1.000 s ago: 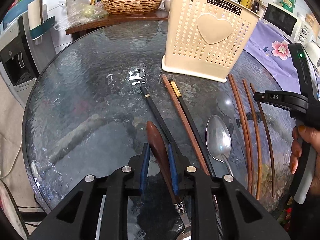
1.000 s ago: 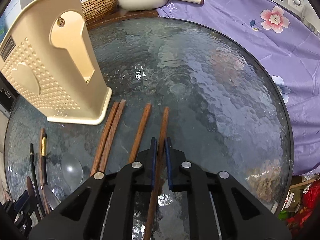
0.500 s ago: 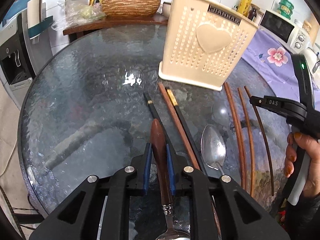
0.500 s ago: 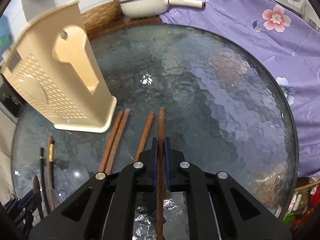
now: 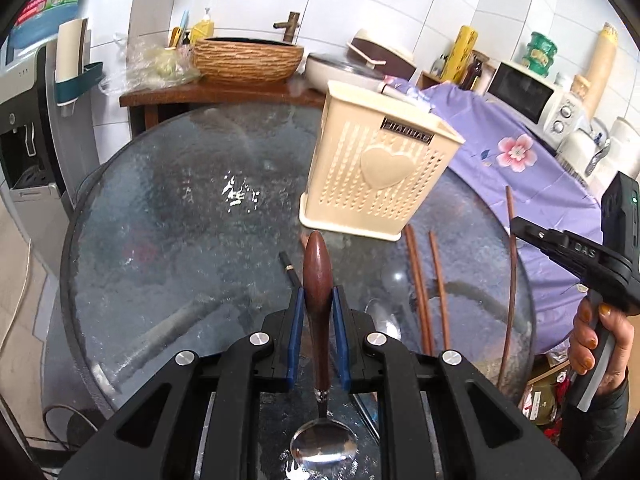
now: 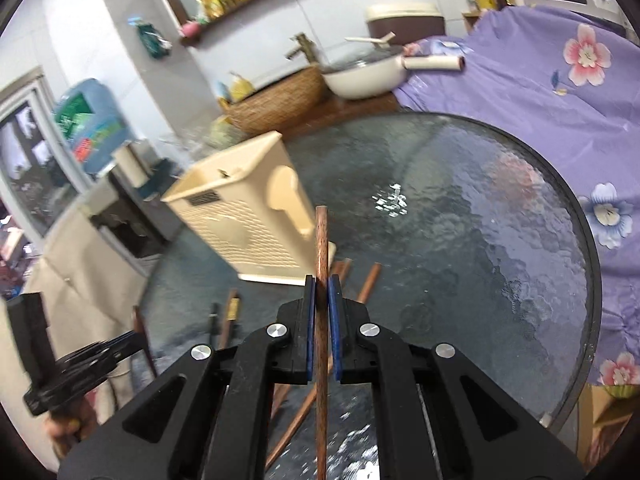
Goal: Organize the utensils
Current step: 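Lift and carry spoon and chopstick with both tools into the cream holder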
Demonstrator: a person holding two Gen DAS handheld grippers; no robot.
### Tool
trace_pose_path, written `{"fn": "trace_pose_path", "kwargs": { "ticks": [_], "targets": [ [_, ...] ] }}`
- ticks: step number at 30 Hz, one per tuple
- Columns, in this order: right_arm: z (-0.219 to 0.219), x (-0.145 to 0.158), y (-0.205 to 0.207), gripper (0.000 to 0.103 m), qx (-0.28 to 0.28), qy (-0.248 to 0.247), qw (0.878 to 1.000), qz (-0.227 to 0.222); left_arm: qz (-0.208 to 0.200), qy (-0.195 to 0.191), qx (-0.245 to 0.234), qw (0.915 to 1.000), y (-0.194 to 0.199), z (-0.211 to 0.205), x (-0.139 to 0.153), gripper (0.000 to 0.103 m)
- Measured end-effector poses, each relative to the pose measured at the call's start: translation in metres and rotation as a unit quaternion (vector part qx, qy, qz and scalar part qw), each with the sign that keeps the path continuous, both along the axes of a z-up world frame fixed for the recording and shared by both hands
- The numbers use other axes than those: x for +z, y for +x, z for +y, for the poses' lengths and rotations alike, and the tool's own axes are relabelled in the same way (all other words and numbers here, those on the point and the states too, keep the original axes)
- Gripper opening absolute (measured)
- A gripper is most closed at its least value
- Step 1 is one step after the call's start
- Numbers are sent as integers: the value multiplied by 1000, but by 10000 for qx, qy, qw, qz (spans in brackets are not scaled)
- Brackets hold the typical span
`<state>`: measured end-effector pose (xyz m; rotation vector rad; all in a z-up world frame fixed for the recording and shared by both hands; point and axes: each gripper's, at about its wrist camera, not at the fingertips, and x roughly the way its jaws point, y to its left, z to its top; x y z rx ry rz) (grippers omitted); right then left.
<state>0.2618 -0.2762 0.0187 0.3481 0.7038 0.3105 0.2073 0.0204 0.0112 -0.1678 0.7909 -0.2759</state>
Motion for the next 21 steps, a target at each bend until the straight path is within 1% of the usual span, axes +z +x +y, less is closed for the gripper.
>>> {"fn": "trace_pose_path", "kwargs": {
  "ticks": [2, 6, 8, 14, 16, 21],
  "targets": [
    [1, 11, -12, 7, 76, -79, 9998, -194, -49, 15, -8, 10000, -2, 0, 3, 14],
    [6, 30, -26, 7, 222, -159, 9985, -479, -95, -101, -132, 9998, -7, -1, 10, 14],
    [8, 38, -34, 7, 303, -208, 9976, -595, -167, -57, -153, 9997, -9, -2, 13, 14],
    [15, 67, -60, 7, 406, -256, 9939, -990, -408, -53, -323, 9986, -16, -6, 33, 14],
    [17, 76, -61, 7, 455, -218, 9932, -1053, -522, -12, -357, 9980, -18, -7, 42, 14],
    [23, 99, -59, 7, 487, -331, 9902, -1268, -788, 17, -462, 9958, -17, -13, 63, 14]
  ]
}}
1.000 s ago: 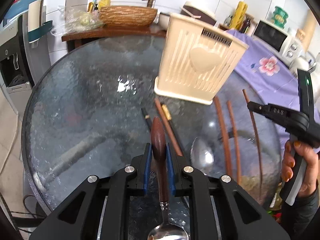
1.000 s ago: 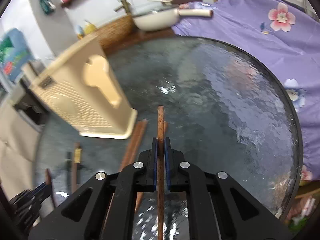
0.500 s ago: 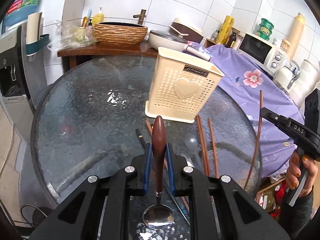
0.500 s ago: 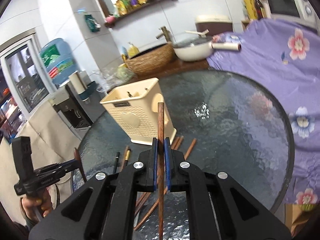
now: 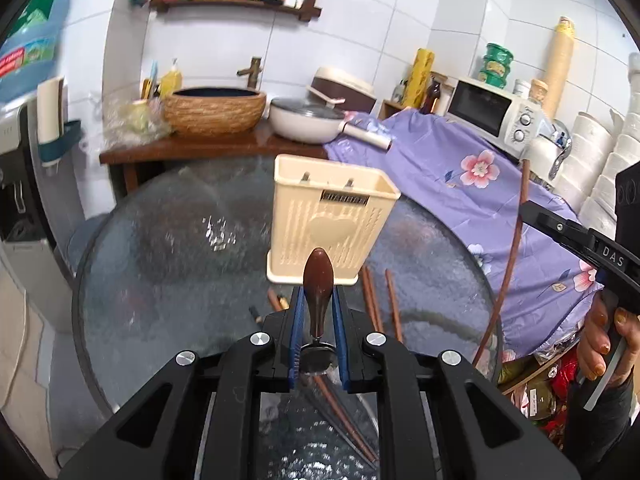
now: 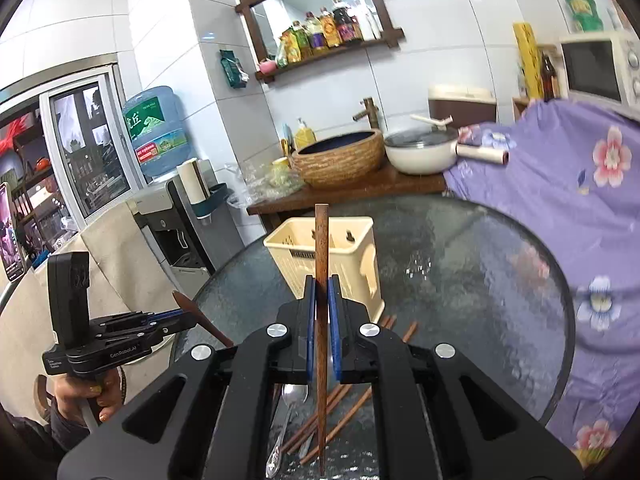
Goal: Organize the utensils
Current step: 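Lift and carry spoon and chopstick with both tools into the cream holder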
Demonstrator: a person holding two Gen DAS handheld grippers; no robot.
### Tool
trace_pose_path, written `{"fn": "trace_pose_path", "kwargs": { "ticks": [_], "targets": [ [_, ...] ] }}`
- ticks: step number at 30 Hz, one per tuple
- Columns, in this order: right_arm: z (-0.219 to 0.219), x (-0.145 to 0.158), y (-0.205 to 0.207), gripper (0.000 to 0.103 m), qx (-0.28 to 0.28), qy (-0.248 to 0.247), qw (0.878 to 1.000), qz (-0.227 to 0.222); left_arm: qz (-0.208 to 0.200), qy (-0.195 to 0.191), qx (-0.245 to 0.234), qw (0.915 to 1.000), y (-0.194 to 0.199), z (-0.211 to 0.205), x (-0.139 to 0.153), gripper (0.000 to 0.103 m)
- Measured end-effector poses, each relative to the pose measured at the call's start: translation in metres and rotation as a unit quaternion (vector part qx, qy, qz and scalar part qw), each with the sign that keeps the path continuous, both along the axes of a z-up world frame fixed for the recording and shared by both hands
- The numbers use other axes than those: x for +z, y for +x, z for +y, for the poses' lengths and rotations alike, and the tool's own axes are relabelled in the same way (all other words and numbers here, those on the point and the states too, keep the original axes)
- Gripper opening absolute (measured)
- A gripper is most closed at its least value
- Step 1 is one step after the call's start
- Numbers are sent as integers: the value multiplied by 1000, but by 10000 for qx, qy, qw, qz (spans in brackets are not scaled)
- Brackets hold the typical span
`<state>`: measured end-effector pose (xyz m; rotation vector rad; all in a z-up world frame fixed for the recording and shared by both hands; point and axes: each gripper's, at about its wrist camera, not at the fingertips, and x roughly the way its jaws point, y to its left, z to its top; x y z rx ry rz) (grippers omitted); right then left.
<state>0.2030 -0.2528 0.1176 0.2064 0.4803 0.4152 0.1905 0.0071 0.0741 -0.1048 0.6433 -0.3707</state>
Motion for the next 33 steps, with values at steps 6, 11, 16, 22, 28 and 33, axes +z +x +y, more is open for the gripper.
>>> {"fn": "trace_pose_path", "kwargs": {
  "ticks": [6, 11, 16, 22, 28, 33],
  "targets": [
    [7, 38, 22, 7, -89, 92, 9994, -316, -324, -85, -46, 9994, 19, -5, 37, 14],
    [20, 87, 56, 7, -351, 78, 9959, -825, -612, -234, -6, 9979, 49, -13, 84, 14],
    [33, 122, 94, 7, -690, 139, 9917, -1078, -847, -225, 212, 9959, 89, -24, 121, 13],
    [53, 120, 129, 7, -1198, -184, 9815, -1481, -960, -155, 560, 9937, 134, -34, 124, 13],
    [63, 65, 152, 7, -1330, -386, 9829, -1215, -524, -157, 638, 9965, 155, -33, 78, 13],
    [65, 26, 155, 7, -1290, -496, 9861, -923, -251, -117, 643, 9975, 154, -30, 43, 13]
  ]
}}
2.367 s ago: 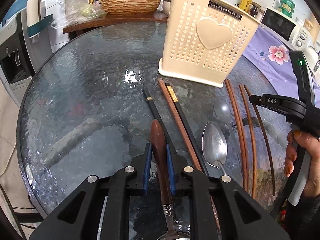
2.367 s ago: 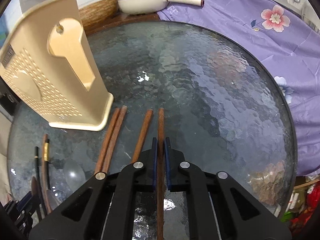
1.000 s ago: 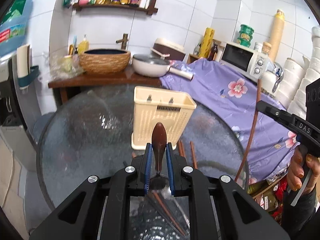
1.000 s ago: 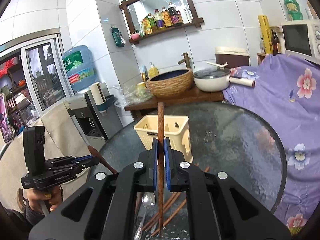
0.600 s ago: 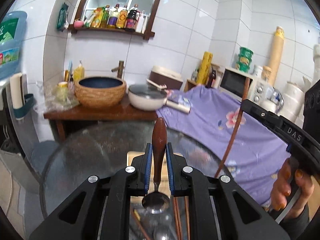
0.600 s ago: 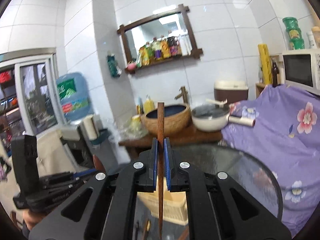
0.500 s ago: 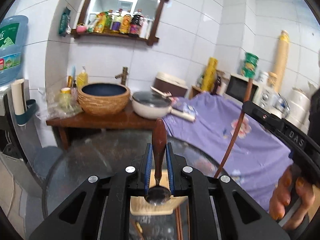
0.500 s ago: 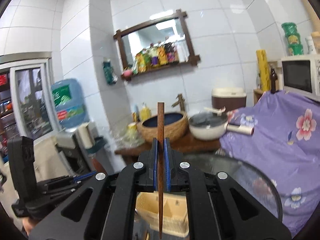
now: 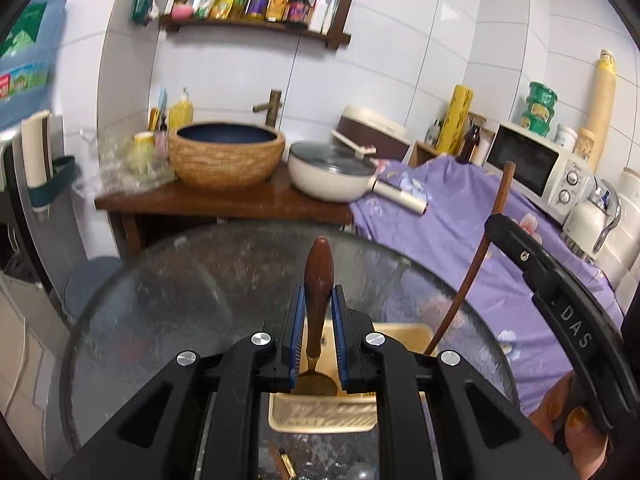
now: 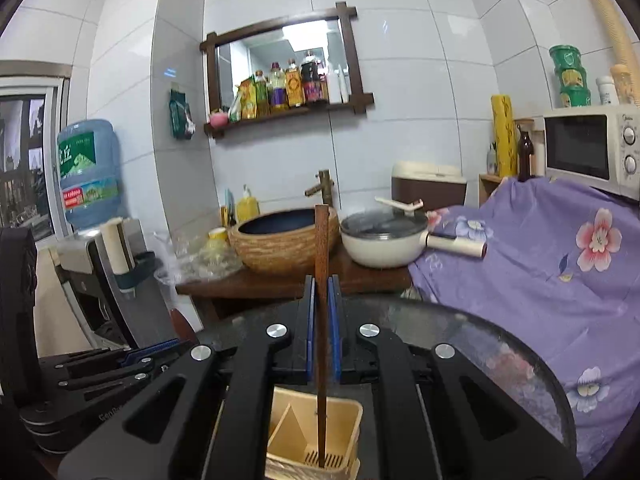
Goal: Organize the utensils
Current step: 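Lift and carry spoon and chopstick with both tools into the cream holder, then open both tools to release spoon and chopstick inside the holder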
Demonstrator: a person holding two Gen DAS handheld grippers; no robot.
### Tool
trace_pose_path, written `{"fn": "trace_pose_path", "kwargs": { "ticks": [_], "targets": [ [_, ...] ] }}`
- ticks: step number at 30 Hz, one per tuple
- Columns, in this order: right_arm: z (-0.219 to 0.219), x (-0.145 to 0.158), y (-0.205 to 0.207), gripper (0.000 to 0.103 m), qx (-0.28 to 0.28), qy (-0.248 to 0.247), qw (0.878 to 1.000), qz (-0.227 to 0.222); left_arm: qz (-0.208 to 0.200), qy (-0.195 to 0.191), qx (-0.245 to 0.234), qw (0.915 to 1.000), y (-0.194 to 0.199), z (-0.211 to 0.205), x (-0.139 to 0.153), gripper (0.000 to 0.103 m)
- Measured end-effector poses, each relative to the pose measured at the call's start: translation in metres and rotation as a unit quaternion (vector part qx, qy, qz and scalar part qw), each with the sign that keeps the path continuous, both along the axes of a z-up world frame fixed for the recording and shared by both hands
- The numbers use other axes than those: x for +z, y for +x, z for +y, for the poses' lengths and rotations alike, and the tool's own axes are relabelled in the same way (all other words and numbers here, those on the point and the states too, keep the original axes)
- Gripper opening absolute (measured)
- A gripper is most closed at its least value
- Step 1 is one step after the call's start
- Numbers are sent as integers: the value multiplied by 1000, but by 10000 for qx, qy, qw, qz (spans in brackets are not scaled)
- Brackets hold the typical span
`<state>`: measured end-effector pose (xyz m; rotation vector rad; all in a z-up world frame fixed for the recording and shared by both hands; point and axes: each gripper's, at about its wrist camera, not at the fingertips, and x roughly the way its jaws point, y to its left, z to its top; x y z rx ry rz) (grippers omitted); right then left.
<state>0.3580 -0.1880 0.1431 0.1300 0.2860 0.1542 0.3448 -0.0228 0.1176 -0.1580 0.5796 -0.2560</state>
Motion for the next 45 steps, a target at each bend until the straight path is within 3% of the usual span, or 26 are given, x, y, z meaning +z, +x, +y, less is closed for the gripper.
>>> {"fn": "trace_pose_path", "kwargs": {
  "ticks": [6, 13, 19, 22, 24, 25, 26, 28, 36, 45],
  "targets": [
    [3, -21, -5, 2, -12, -142, 9998, 105, 244, 8, 49, 9997, 3, 4, -26, 13],
    [-7, -33, -4, 2, -54, 21, 9996, 276, 475, 40, 10, 9989, 6, 3, -45, 13],
    [-9, -43, -16, 3, 52, -14, 9994, 334, 343, 213, -50, 9992, -2, -3, -47, 14],
    [-12, -48, -24, 3, 15, -56, 9991, 412, 234, 224, -135, 9994, -11, -3, -45, 26],
    [-20, -52, -29, 5, -63, 31, 9984, 564, 183, 211, -82, 9996, -18, 1, -43, 51],
    [-26, -55, -33, 13, -77, 128, 9976, 671, 112, 204, -22, 9997, -25, 5, -42, 56],
    [-32, -58, -37, 33, -73, 251, 9970, 734, 53, 179, 6, 9998, -31, 8, -41, 59],
    [-43, -63, -47, 59, -210, 411, 9963, 729, -19, 113, -13, 9999, -40, 12, -39, 60],
    [-62, -89, -79, 62, -310, 476, 9919, 1137, -206, 175, 19, 9996, -75, 19, -46, 86],
    [-67, -123, -111, 65, -334, 151, 9895, 1400, 154, 210, 120, 9996, -105, 33, -89, 95]
  ]
}}
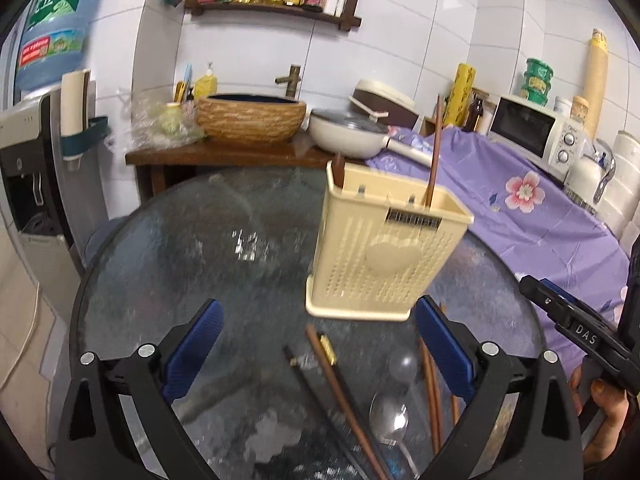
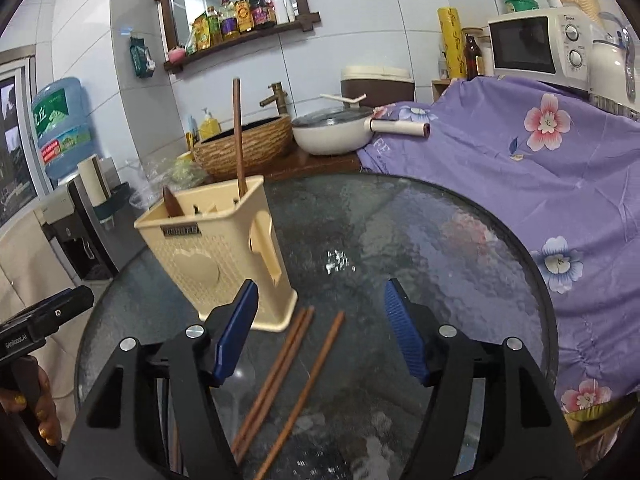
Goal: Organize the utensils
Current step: 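Open both tools to release spoon and chopstick inside the holder, then move left tool to a black chopstick while right tool reaches a brown chopstick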
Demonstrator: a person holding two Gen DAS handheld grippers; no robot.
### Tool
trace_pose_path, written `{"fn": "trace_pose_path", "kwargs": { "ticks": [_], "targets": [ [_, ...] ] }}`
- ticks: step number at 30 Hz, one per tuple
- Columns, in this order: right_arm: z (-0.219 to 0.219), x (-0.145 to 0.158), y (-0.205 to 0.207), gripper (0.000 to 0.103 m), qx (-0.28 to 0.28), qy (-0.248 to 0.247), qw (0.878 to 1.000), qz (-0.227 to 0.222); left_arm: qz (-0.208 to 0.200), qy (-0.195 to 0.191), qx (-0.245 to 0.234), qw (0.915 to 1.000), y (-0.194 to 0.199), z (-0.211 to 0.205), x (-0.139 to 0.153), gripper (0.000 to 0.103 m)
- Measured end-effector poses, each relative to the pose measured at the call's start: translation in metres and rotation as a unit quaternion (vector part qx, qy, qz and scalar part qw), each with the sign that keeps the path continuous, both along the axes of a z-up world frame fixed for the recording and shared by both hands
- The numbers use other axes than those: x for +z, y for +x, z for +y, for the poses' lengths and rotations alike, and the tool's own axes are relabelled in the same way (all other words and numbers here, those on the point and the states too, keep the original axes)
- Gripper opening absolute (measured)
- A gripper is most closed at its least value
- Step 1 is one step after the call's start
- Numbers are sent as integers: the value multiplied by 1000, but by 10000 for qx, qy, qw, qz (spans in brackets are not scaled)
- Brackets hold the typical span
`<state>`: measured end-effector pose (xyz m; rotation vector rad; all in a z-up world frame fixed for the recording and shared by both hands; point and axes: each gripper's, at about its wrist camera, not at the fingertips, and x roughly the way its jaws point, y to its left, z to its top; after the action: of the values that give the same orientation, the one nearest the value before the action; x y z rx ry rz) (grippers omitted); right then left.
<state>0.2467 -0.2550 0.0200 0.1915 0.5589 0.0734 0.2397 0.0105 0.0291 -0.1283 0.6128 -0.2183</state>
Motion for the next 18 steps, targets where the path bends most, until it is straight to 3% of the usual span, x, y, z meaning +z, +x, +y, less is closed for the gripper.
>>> {"fn": "trace_pose_path", "kwargs": {
  "ticks": [14, 16, 18],
  "targets": [
    [18, -63, -5, 65, 272, -228, 9912, 1274, 684, 351, 46, 9970, -12, 2, -55, 96],
    [24, -69, -2, 63, 315, -329, 9890, 1407, 770, 394, 51, 9962, -11, 1, -60, 95],
    [29, -74, 2, 59, 324, -416, 9870, 1515, 885, 481, 70, 9949, -9, 2, -67, 84]
  ]
}}
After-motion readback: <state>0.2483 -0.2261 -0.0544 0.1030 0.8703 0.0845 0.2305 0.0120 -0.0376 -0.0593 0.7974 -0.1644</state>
